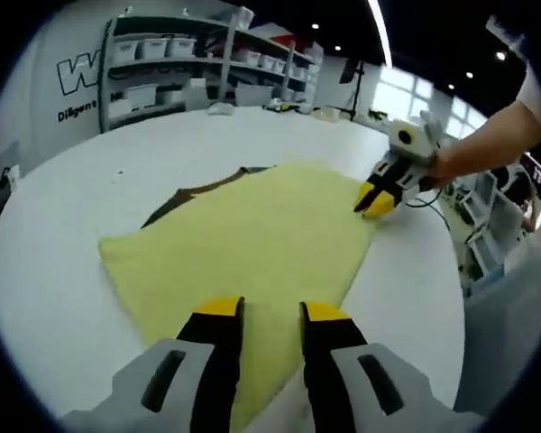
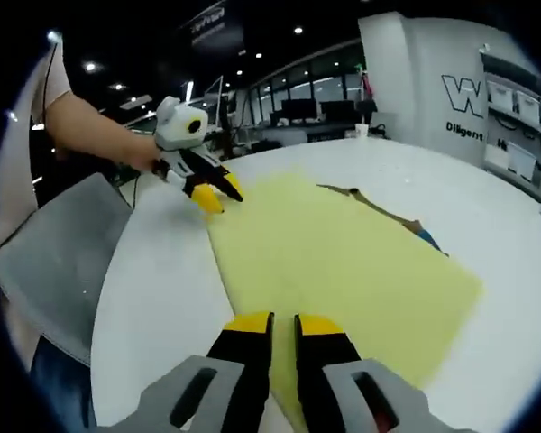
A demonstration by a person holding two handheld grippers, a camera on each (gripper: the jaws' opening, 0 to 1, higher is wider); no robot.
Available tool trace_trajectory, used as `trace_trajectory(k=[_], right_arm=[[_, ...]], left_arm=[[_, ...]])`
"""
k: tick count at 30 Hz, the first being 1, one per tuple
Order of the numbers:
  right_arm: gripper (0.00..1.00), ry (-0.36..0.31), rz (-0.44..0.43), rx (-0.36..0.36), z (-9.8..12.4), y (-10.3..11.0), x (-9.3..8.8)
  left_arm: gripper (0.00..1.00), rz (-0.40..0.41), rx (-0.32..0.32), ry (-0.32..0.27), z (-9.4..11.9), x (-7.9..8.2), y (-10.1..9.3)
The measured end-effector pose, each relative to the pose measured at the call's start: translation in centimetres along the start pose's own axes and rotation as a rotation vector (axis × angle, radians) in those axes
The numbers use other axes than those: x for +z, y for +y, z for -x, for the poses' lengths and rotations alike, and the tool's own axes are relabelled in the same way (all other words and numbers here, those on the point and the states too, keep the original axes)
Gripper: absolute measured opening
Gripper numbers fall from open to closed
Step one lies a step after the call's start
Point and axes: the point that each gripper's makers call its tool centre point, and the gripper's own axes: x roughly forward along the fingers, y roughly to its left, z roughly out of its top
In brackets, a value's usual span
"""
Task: Fold the garment on the visible template until the final outline fits inside the template.
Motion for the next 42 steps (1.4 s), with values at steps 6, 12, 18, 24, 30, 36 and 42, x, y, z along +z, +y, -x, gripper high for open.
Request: trace_trajectory(k=[6,12,18,24,30,36,42], right_arm=[[0.0,-0.008,0.077,-0.042,1.8,-1.3,-1.2],[0.04,0.007,0.071,-0.055,3.8,-2.4,-2.0],[0.06,-0.048,0.077,-0.033,1.5,0.0,2.2],[0.25,-0.101,0.053,-0.013,-5.8,2.2,5.7],[0.2,-0.126,0.079,-0.043,-7.1,2.1,5.0],[0.15,-0.116,0.084,-0.143,-3.9,-0.3,3.0],[0.1,-0.095,0.067,-0.192,-1.9,-1.1,2.7]], left_arm=[[0.22,0.02,0.064,-0.041,1.8,-2.0,0.9],[0.18,0.065,0.113,-0.098,3.1,-2.5,1.3],[0.26,0.048,0.068,-0.206,1.8,2.8,-2.0],[0.35,0.028,0.002,-0.203,-3.9,5.1,-5.2],[0.26,0.031,0.103,-0.155,-4.2,2.0,-2.8],[0.23,0.088,0.149,-0.218,-1.9,0.7,-1.7],[0.31,0.122,0.201,-0.3,0.0,2.7,-0.5]])
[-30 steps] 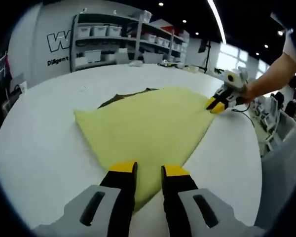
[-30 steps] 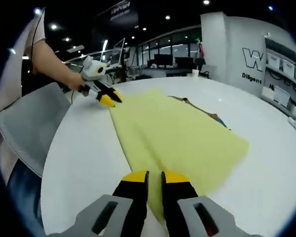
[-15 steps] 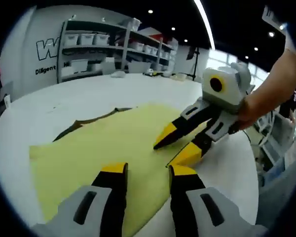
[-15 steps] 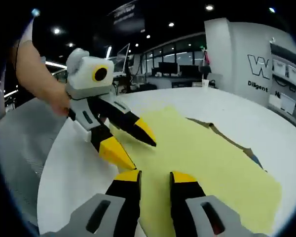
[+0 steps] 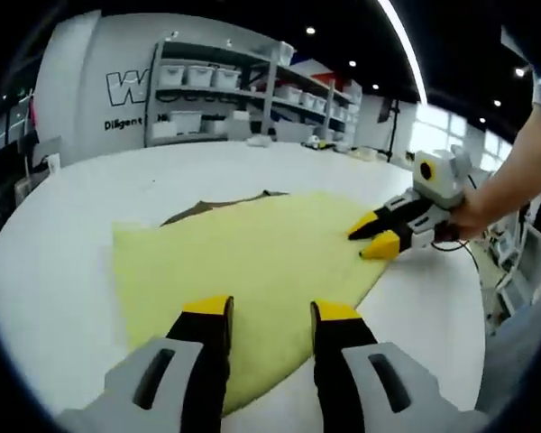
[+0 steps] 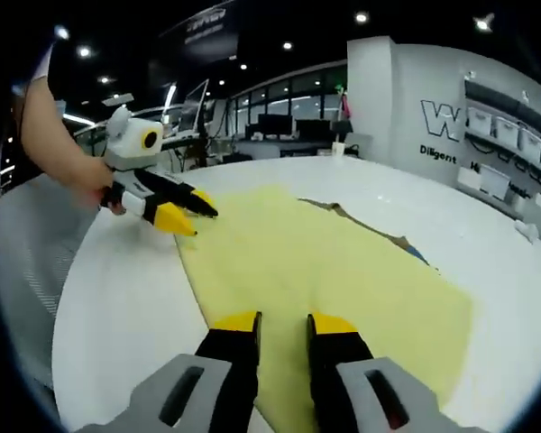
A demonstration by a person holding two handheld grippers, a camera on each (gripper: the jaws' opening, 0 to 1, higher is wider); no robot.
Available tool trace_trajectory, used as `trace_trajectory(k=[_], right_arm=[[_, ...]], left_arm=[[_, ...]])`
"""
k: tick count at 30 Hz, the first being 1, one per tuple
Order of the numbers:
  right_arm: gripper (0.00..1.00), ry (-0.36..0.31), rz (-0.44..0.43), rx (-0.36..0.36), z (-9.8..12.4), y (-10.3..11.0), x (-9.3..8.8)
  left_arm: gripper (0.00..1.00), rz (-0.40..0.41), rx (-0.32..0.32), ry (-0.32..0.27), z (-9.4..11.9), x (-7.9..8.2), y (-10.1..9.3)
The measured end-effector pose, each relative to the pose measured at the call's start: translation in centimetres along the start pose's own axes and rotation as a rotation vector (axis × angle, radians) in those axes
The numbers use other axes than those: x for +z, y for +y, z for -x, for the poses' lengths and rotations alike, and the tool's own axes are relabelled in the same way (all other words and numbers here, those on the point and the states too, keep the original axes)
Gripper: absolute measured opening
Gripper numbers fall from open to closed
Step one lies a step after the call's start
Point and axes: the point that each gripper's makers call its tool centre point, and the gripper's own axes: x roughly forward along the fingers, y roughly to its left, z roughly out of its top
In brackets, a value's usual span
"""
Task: Fold the garment on the visible template until the final outline fits inside the template.
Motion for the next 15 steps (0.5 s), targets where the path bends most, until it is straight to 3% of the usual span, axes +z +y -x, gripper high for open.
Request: trace_trajectory(k=[2,4,7,9,10,11,12,14,15], right_arm=[[0.07,-0.048,-0.024,-0.023,-0.6,0.0,1.5],[0.07,-0.05,-0.019,-0.038,-2.4,0.5,2.4],[0.08,-0.037,-0.021,-0.038,-5.0,1.8,2.2],[0.07,-0.025,-0.02,-0.039,-5.8,2.8,1.9],[0.08,-0.046,-0.027,-0.043,-5.7,2.9,2.2],[0.08,-0.048,-0.028,-0.053,-5.5,2.8,2.1],[0.11,-0.052,-0.023,-0.062,-5.2,2.7,1.9],[0.22,-0.073,-0.047,-0.104,-4.4,1.4,1.5],[0.3,-0.067,-0.055,-0.112,-3.9,0.9,1.1]], left_arm=[[0.29,0.026,0.04,-0.059,-0.9,1.6,0.5],[0.31,0.069,0.06,-0.071,-2.2,1.9,0.4],[0.32,0.011,0.039,-0.008,-3.7,0.1,-1.0],[0.33,-0.014,0.062,0.037,-3.8,-1.4,-1.1],[0.34,-0.018,0.067,0.042,-3.7,-1.8,-1.1],[0.34,-0.061,0.078,0.01,-3.3,-1.4,-1.1],[0.37,-0.068,0.073,0.015,-3.1,-1.6,-1.2],[0.45,-0.103,0.121,0.014,-2.4,-1.8,0.0],[0.49,-0.077,0.122,0.003,-2.0,-1.9,0.4]])
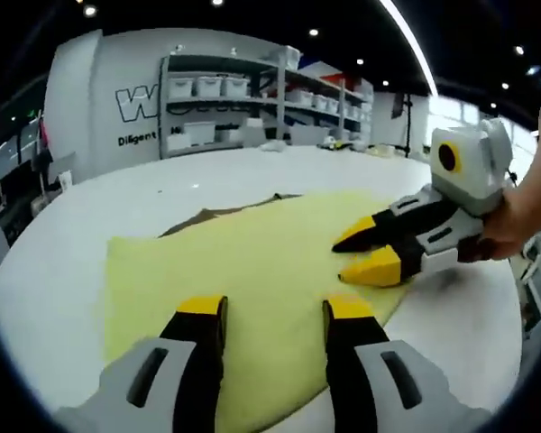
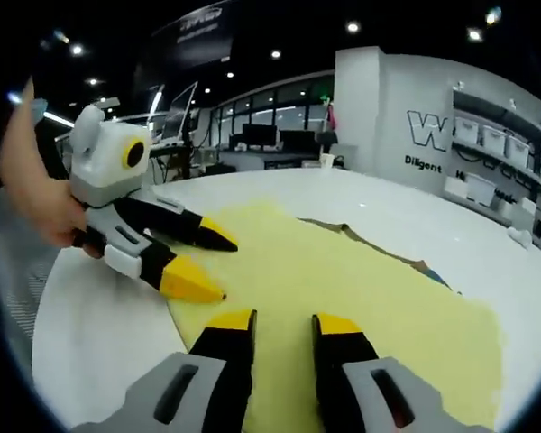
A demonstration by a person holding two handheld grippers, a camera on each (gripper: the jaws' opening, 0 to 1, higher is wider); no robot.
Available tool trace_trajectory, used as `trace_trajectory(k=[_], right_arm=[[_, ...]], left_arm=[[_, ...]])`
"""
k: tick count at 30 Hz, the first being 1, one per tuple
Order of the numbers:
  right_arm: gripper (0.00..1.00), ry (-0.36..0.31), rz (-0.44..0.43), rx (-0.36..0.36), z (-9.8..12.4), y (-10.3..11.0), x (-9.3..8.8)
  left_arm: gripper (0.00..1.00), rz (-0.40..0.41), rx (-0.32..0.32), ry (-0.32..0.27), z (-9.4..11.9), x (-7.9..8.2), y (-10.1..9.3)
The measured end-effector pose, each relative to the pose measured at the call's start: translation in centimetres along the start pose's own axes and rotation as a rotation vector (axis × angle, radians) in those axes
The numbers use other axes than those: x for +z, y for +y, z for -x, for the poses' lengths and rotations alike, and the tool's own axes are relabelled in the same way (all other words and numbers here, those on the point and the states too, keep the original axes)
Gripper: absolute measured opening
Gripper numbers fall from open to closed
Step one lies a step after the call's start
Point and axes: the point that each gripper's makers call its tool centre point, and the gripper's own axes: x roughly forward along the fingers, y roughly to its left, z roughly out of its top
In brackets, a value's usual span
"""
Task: Fold the garment on the visible template until the final outline fits inside the template.
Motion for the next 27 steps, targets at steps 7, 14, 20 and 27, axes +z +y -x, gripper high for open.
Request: trace_trajectory(k=[7,14,20,27], right_arm=[[0.28,0.012,-0.01,-0.048,3.4,-1.7,-1.6],[0.29,0.027,-0.022,-0.094,6.1,-3.4,-2.7],[0.28,0.04,-0.061,-0.132,8.6,-5.1,-4.0],[0.23,0.067,-0.054,-0.15,10.6,-5.9,-4.8]], left_arm=[[0.48,0.044,0.033,0.009,2.4,-0.9,2.8],[0.53,0.049,0.072,0.029,4.8,-2.1,5.3],[0.59,0.069,0.09,0.02,6.4,-2.4,6.4],[0.58,0.067,0.097,0.037,7.0,-2.7,6.7]])
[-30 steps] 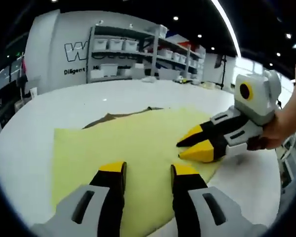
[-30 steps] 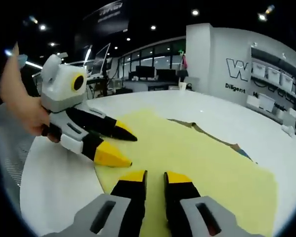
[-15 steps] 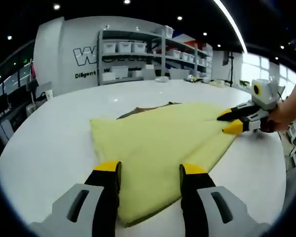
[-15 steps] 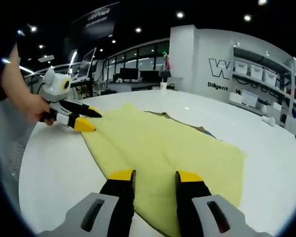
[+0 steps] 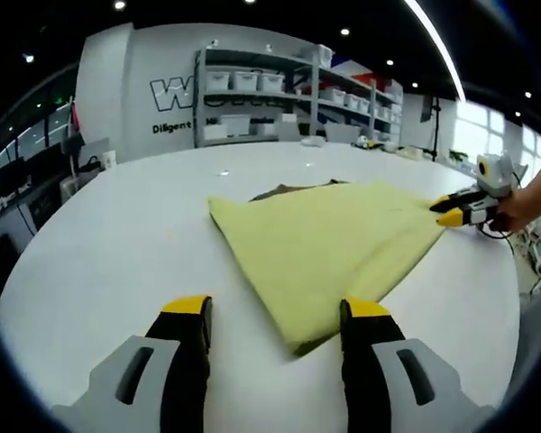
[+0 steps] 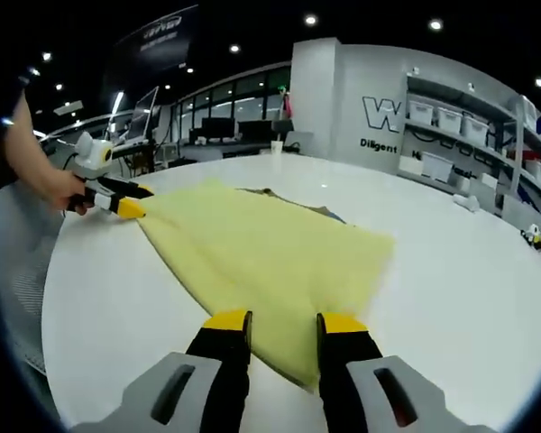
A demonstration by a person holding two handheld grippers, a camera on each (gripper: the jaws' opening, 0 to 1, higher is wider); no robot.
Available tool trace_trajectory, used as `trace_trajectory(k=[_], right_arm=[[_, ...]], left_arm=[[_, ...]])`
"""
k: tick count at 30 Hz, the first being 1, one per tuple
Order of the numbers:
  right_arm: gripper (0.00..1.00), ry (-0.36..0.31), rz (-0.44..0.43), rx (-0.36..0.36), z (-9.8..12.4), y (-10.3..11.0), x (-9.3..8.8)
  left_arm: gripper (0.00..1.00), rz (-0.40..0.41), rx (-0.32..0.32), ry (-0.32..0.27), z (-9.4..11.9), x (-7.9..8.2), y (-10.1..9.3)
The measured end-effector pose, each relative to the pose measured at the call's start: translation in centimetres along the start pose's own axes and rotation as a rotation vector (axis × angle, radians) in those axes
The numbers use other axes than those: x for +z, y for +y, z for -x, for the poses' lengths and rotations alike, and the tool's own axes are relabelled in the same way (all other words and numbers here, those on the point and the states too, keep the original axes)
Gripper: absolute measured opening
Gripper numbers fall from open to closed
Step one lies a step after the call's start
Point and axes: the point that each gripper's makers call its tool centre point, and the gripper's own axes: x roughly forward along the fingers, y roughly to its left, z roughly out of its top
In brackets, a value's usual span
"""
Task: Fold the garment on the visible template until the final outline fits inside the template.
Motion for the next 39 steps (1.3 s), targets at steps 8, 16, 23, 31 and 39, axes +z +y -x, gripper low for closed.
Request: trace_trajectory(k=[8,16,23,31,39], right_arm=[[0.25,0.022,-0.053,-0.052,1.8,-1.4,-1.3],[0.29,0.062,-0.113,-0.115,3.9,-3.3,-2.1],[0.32,0.035,-0.13,-0.145,5.3,-4.2,-0.1],[0.48,-0.016,-0.148,-0.138,7.1,-3.7,2.2],[0.64,-0.049,-0.149,-0.12,8.9,-2.2,3.0]], left_arm=[[0.54,0.013,0.003,0.019,0.8,-0.6,0.5],[0.5,0.041,0.002,0.062,2.1,-1.1,1.3],[0.46,0.02,-0.028,0.047,4.2,0.5,0.0],[0.5,0.054,-0.049,0.016,6.1,2.2,-1.6],[0.67,0.057,-0.072,0.005,8.3,3.1,-3.7]])
